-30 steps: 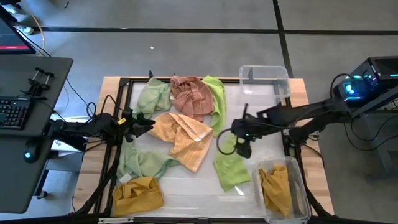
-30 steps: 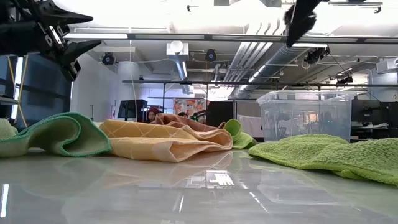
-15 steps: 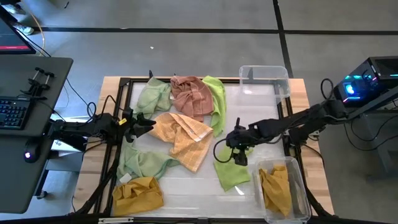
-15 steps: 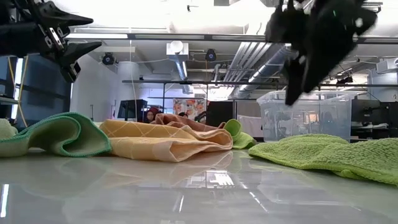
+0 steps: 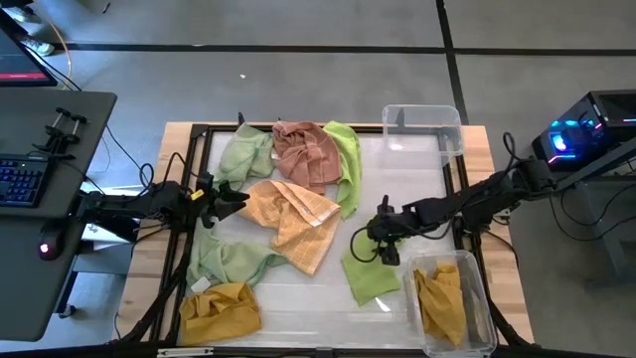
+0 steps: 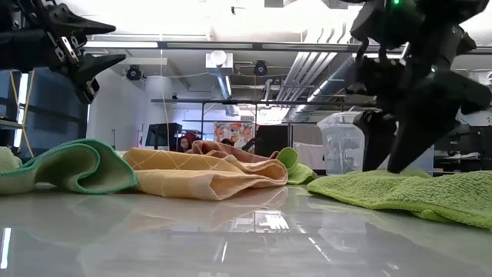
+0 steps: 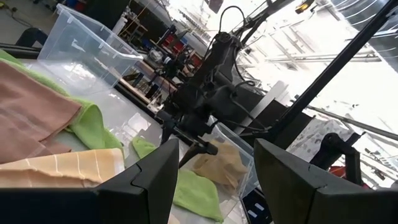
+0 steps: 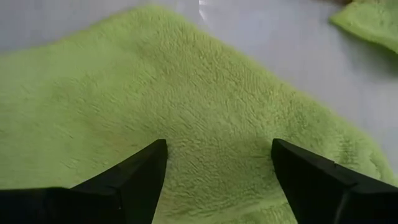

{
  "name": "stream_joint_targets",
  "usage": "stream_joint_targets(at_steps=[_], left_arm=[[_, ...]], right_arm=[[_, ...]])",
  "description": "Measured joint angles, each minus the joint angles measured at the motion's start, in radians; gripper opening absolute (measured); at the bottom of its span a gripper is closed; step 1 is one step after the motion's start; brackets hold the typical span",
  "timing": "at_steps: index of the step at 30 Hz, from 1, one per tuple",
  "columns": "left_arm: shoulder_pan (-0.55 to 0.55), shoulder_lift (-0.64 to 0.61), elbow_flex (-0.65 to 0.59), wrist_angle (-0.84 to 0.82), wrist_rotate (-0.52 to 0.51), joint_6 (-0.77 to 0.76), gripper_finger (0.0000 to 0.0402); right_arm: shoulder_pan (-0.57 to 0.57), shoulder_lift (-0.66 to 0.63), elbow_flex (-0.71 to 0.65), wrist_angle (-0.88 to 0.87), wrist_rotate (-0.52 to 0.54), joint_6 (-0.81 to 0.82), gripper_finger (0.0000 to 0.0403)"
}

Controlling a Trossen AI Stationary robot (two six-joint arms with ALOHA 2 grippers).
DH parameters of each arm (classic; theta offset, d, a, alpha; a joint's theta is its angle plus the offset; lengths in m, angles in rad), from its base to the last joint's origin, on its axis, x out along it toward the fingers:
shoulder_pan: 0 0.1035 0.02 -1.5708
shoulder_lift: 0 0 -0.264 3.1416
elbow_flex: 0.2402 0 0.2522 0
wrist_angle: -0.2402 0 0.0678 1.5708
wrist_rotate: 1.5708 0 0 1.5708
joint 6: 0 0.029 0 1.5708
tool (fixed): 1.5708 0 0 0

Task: Sort towels by color in basket
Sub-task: Put the bottom green towel into the top transparent bin

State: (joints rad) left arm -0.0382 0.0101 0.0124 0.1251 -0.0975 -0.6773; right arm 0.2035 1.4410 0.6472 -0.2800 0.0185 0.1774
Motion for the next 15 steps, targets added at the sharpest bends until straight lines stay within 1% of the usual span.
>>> stream_joint_targets(at_steps=[9, 12, 15], left_arm=[[0.0, 0.0, 0.0, -0.001, 0.0, 0.0, 0.0195], [0.0, 0.0, 0.0, -0.001, 0.0, 0.0, 0.0195], [0.0, 0.0, 0.0, -0.001, 0.0, 0.0, 0.0195]], right_arm=[[0.002, -0.001, -0.108, 0.134, -0.001, -0.139, 0.0209], [0.002, -0.003, -0.138, 0.157, -0.002, -0.148, 0.0177], [0.003, -0.004, -0.148, 0.154, -0.001, -0.112, 0.0137]])
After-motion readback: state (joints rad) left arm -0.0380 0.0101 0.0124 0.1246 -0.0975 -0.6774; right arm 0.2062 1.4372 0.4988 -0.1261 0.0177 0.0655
